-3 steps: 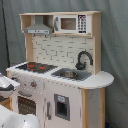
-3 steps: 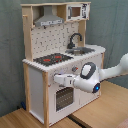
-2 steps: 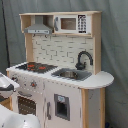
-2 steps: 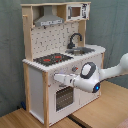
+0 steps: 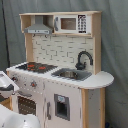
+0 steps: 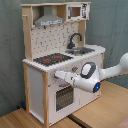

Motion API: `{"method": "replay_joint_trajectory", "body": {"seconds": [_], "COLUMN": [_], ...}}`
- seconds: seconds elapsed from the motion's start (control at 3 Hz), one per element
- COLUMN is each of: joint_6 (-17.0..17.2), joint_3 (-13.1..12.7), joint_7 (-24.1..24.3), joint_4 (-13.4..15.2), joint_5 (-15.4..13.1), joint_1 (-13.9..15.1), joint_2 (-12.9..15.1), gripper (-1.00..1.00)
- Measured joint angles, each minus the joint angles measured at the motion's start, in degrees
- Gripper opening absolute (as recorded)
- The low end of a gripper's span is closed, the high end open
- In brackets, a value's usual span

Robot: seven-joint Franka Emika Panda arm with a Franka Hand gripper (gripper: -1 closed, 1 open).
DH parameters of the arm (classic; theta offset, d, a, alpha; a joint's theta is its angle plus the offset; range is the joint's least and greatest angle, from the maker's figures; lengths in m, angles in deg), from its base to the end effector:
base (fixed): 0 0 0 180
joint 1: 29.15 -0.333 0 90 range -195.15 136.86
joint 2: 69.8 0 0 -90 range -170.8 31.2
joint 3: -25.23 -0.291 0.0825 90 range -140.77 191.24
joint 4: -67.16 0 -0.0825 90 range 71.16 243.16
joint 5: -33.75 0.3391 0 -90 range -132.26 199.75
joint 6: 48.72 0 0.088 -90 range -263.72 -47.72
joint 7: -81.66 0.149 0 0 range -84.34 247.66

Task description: Play with the kitchen

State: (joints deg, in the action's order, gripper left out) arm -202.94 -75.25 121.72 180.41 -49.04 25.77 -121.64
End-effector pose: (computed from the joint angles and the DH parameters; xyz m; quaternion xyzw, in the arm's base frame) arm 0.3512 0.4977 0.3410 0.4201 0.5828 0.4607 0.5212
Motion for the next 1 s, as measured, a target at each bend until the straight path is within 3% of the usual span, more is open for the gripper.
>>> {"method": "replay_joint_trajectory", "body": {"seconds": [1.0], "joint_6": [-0.45], "joint_3": [0.0], "joint_7": [20.51], "joint_4": [0.28], "joint_5": [0.14], "joint_1": [0.0], "joint_2": [0.52], "gripper": [-1.0]}}
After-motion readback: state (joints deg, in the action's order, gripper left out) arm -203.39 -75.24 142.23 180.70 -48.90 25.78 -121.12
